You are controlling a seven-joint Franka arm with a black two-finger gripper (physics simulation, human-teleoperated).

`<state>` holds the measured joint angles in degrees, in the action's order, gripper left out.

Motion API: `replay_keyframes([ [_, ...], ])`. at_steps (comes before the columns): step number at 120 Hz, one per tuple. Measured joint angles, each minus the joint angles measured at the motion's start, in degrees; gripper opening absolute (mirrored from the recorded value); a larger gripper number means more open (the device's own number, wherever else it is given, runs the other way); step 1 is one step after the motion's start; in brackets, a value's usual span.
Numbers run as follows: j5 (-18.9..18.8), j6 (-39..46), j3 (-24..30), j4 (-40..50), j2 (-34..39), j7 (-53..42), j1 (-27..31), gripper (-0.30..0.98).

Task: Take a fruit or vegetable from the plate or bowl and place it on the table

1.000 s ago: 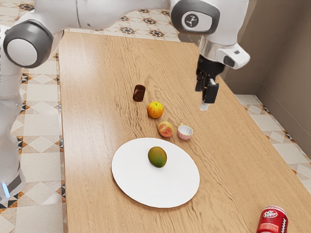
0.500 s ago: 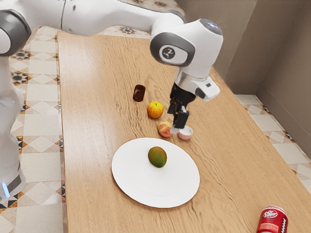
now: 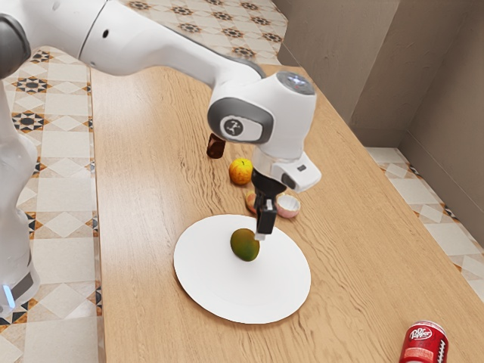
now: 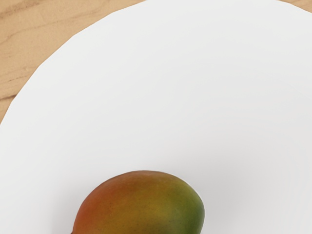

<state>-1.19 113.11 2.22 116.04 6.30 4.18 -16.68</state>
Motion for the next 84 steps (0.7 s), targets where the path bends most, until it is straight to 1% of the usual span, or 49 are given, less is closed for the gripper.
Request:
replay_keyframes([
  [21,0.2,1.8,-0.1,3.0,1.4,-0.6,0.1,0.69],
  [84,0.4,5.2,-0.3,5.6,0.6,-1.5,0.6,0.69],
])
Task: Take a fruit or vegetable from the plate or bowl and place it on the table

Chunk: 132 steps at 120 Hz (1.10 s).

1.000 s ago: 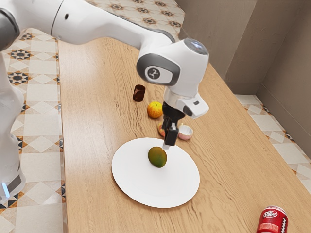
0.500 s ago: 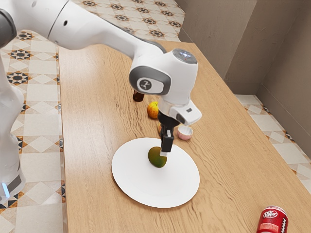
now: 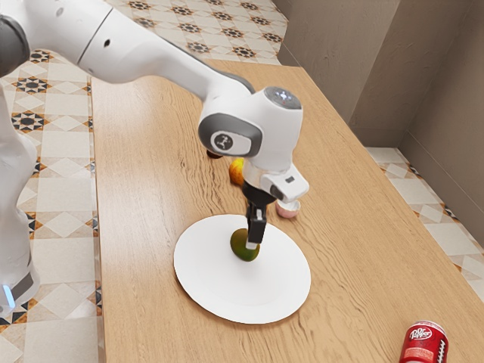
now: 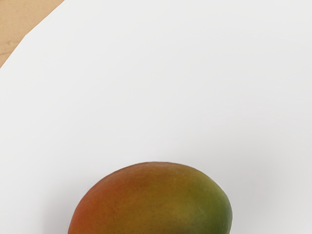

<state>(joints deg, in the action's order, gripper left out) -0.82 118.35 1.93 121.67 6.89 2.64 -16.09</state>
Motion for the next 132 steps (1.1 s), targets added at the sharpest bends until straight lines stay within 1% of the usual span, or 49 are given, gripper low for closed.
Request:
replay_keyframes([
  [46,0.6,2.0,-0.9,2.2,-0.5,-0.3,0.2,0.69],
  [86,1.6,3.7,-0.9,2.3,-3.9,-0.5,0.4,0.69],
  [89,1.7,3.8,-0.9,2.3,-4.1,-0.5,0.4,0.67],
  [100,1.7,4.1,-0.9,2.3,-4.3,-0.5,0.4,0.54],
  [106,1.7,4.2,-0.9,2.4,-4.3,-0.4,0.5,0.50],
  [118,1.4,4.3,-0.9,2.4,-4.2,-0.1,0.6,0.45],
  [132,1.5,4.1,-0.8,2.3,-3.8,0.2,0.6,0.44],
])
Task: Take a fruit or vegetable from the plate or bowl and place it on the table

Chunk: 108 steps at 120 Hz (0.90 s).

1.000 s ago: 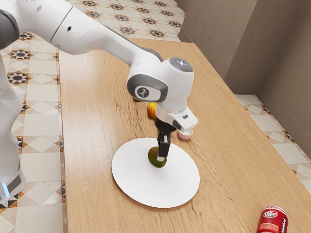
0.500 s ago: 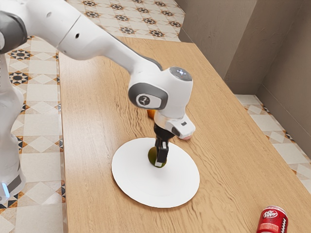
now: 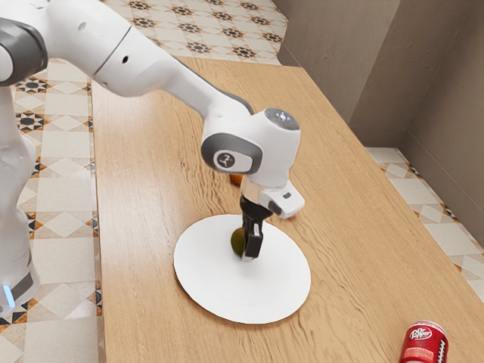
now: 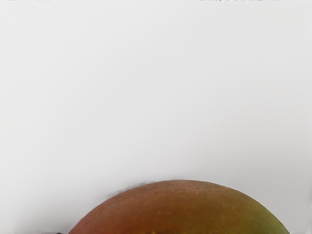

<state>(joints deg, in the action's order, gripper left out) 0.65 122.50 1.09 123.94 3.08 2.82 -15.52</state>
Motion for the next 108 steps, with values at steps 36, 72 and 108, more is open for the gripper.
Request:
replay_keyframes([
  [36,0.1,-5.4,8.1,-6.7,2.7,0.5,0.1,0.42],
  [72,0.1,-8.5,17.1,-12.6,1.4,0.7,-1.1,0.42],
  [108,-0.7,-10.4,22.9,-20.9,-5.3,0.8,-5.4,0.42],
])
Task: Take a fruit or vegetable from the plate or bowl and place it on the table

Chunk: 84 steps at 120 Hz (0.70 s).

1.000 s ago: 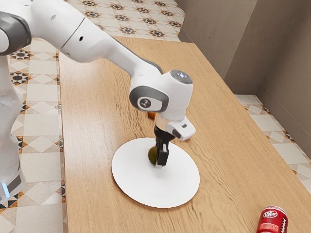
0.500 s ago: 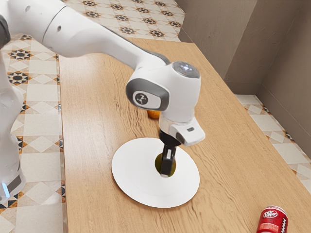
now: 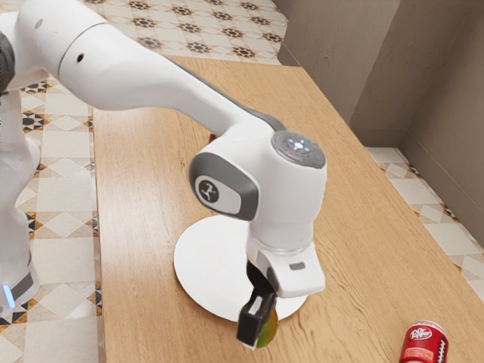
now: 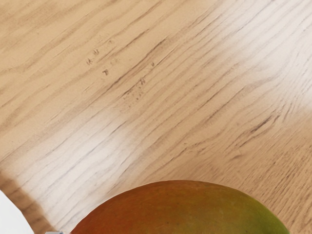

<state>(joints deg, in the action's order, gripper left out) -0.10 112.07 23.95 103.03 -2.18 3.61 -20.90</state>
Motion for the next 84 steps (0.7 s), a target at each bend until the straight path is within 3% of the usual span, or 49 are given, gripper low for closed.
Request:
replay_keyframes([
  [18,-1.0,-1.0,0.0,-2.7,-2.8,0.0,0.2,0.42],
  [24,-1.2,-1.3,-0.1,-2.8,-2.9,-0.1,1.4,0.53],
  [35,-1.3,-1.6,-0.1,-2.9,-3.0,-0.2,1.8,0.60],
  [84,-2.3,-1.8,-0.1,-2.8,-2.7,-0.7,0.6,0.68],
])
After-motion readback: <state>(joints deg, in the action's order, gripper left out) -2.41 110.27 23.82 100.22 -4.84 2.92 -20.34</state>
